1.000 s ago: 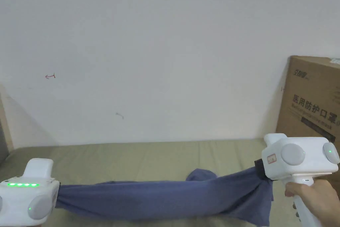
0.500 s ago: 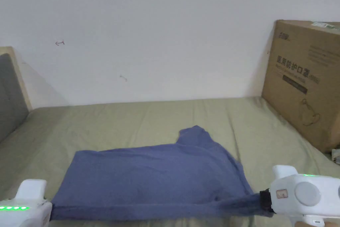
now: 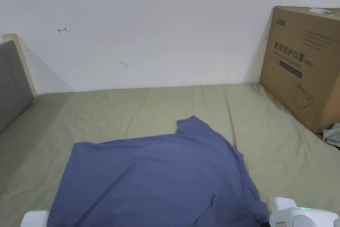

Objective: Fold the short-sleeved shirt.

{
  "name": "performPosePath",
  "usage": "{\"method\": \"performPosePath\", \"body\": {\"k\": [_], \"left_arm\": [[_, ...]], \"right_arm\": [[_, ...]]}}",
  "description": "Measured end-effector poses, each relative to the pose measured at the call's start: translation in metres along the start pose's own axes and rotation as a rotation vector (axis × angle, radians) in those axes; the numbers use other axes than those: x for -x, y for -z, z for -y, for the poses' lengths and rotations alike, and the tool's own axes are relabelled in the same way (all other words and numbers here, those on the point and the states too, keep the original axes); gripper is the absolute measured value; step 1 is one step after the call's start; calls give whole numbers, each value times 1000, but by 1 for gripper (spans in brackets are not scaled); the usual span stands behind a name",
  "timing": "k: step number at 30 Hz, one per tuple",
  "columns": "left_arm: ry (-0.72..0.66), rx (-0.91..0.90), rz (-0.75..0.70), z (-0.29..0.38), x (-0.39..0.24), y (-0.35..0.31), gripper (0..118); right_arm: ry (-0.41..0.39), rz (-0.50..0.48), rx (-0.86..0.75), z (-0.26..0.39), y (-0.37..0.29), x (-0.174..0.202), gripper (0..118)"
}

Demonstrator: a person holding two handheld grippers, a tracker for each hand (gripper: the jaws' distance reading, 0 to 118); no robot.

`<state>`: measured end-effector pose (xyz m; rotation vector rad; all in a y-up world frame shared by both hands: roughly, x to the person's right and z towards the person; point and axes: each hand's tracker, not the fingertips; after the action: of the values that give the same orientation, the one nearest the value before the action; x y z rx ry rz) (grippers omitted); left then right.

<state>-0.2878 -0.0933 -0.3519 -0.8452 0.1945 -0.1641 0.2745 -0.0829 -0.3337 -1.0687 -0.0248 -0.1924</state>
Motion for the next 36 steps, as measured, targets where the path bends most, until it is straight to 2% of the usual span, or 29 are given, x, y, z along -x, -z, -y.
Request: {"method": "performPosePath", "body": {"k": [1,2,4,5,7,8,9,11,15,16,17,18,19,20,21,22,25,30,31,32,33,34,36], "left_arm": [[8,-1,-1,1,-1,0,10],[16,-3,-2,4,-1,0,23],[17,2,-16,7,-2,-1,34],[0,9,-4,9,2,0,45],[-54,26,9,12,8,-1,81],[-83,17,22,13,11,-5,96],[-100,4,34,13,14,-9,101],[-114,-32,44,12,19,-21,102],[-149,-117,79,8,25,-49,101],[-148,-125,92,8,25,-59,101],[-158,-137,114,9,24,-67,95],[-170,-157,147,12,24,-75,82],[-170,-161,178,16,22,-82,62],[-170,-156,187,20,18,-91,31],[-164,-151,200,25,15,-94,9],[-153,-138,198,32,11,-95,1],[-136,-68,217,54,8,-88,0],[-172,-53,181,71,15,-83,1],[-188,-50,179,70,19,-82,12],[-210,-53,172,68,25,-79,44],[-225,-61,177,63,33,-74,44],[-245,-54,186,57,39,-71,56],[-256,-49,185,43,46,-60,106]], "right_arm": [[4,-5,-8,3,1,0,9],[4,-4,-21,6,2,0,29],[-20,24,-5,7,4,1,34],[-30,24,-7,9,5,0,41],[-31,40,0,10,1,-2,62],[-24,42,-5,10,-3,-5,65],[-15,35,-18,10,-8,-7,64],[-6,22,-51,7,-21,-10,64],[-57,20,-116,-2,-43,-4,64],[-65,10,-130,-4,-49,-2,64],[-76,-12,-142,-6,-53,0,63],[-79,-20,-149,-7,-56,3,62],[-86,-29,-154,-7,-58,6,58],[-91,-36,-157,-7,-58,9,41],[-91,-37,-158,-6,-58,13,22],[-97,-36,-159,-4,-57,17,7],[-155,-23,-160,5,-50,27,1],[-127,-56,-124,13,-38,32,1],[-124,-56,-125,14,-37,32,1],[-125,-59,-119,13,-38,33,1],[-126,-60,-117,12,-38,33,1],[-127,-57,-119,12,-38,34,1],[-123,-57,-115,9,-37,34,1]]}}
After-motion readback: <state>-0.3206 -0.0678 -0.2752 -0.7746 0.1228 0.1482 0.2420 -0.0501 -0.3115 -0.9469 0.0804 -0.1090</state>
